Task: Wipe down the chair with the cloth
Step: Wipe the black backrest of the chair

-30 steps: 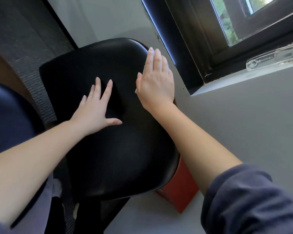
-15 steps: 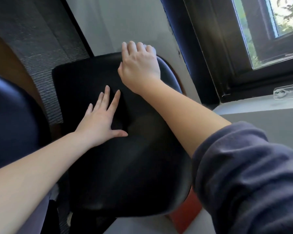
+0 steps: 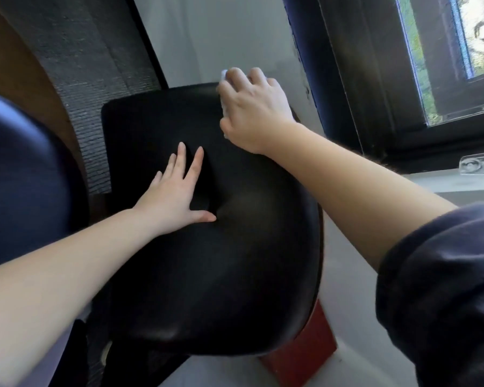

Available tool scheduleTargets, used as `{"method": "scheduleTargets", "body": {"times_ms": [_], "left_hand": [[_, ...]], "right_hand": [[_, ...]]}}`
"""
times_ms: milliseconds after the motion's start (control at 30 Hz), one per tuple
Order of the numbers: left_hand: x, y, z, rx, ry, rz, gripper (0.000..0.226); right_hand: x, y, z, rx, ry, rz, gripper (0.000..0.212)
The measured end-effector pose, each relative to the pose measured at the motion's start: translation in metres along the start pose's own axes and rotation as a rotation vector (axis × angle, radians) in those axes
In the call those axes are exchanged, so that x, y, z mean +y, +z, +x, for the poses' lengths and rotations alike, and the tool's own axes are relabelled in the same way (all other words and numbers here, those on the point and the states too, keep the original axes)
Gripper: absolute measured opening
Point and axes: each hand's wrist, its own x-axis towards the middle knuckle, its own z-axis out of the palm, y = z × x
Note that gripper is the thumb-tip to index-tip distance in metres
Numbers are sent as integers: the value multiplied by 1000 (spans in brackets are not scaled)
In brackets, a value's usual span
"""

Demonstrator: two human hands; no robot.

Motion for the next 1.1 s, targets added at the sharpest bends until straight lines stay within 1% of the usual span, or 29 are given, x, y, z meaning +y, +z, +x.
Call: {"method": "scheduleTargets", "body": {"times_ms": [100, 133, 200, 267, 300, 433, 567, 800, 967, 1100], "left_hand": [[1, -1, -2, 0, -9, -6, 128], [1, -1, -2, 0, -9, -9, 128], [0, 0, -4, -2, -9, -18, 126], [0, 2, -6, -10, -6, -29, 127], [2, 3, -8, -16, -1, -34, 127], [9, 10, -18, -45, 29, -54, 128], [17, 24, -34, -75, 52, -43, 129], [31, 49, -59, -113, 47, -56, 130], [33, 66, -82, -154, 48, -48, 131], [33, 80, -101, -205, 54, -12, 132]], "right_hand": [[-7, -3, 12, 61, 107, 55, 34], [-8, 1, 12, 70, 123, 46, 32], [-7, 10, 11, 45, 119, 28, 43], [-3, 12, 7, 2, 87, 17, 56], [0, 11, 4, -6, 64, 16, 59], [17, 9, -23, 26, -129, -1, 63], [24, 11, -65, -27, -259, -10, 66], [15, 17, -138, -113, -343, 13, 65], [1, 26, -194, -84, -364, 68, 66], [-14, 35, -235, -29, -362, 120, 64]]}}
